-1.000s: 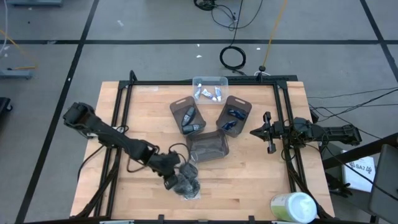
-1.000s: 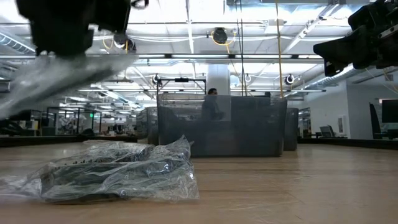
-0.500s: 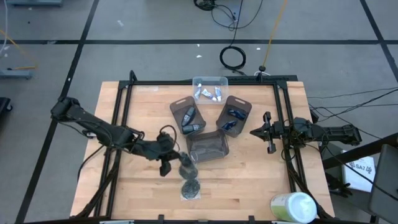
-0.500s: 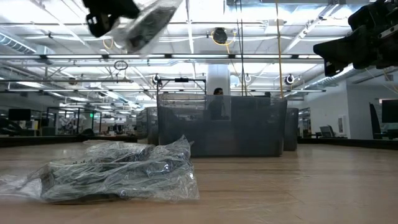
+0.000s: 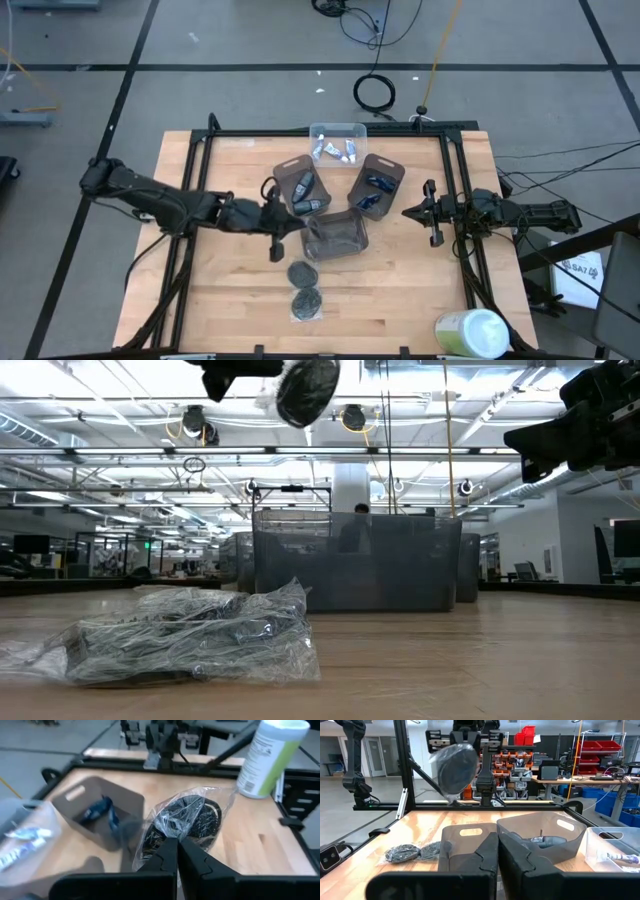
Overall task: Pick & Place Travel size toiletries
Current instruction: Put the bottom left black hairbrush into the bottom black transparent bin, then put the bottom black hairbrush into the bottom black transparent bin
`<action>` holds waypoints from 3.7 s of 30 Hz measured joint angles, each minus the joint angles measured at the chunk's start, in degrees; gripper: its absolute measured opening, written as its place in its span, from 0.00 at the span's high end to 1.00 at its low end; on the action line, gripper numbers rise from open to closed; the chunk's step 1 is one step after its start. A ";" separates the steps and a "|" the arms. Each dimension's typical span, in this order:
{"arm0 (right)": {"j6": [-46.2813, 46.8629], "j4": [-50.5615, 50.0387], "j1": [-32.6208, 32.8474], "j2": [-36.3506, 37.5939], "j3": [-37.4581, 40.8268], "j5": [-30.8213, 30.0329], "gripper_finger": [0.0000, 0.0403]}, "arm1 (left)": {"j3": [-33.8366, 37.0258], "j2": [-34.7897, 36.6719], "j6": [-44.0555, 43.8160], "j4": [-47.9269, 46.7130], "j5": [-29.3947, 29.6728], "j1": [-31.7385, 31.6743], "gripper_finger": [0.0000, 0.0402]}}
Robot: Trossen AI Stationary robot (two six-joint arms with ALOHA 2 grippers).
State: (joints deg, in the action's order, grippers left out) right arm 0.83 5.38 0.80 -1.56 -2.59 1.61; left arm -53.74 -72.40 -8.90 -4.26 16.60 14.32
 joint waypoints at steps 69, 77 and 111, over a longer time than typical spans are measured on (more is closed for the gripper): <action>-0.01 0.01 0.02 -0.02 0.02 0.00 0.99 | -17.94 -25.53 -4.69 -19.94 -0.60 -9.37 1.00; 0.01 0.01 0.02 0.00 0.00 -0.02 0.99 | -17.92 -25.53 -5.40 -21.48 -10.17 -9.33 1.00; 0.00 0.00 0.00 0.00 0.02 -0.01 0.99 | -17.92 -25.53 -5.18 -21.52 -13.89 -9.35 0.70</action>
State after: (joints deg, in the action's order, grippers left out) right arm 0.83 5.38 0.80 -1.56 -2.57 1.59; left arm -71.66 -97.93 -14.08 -25.78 2.71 4.97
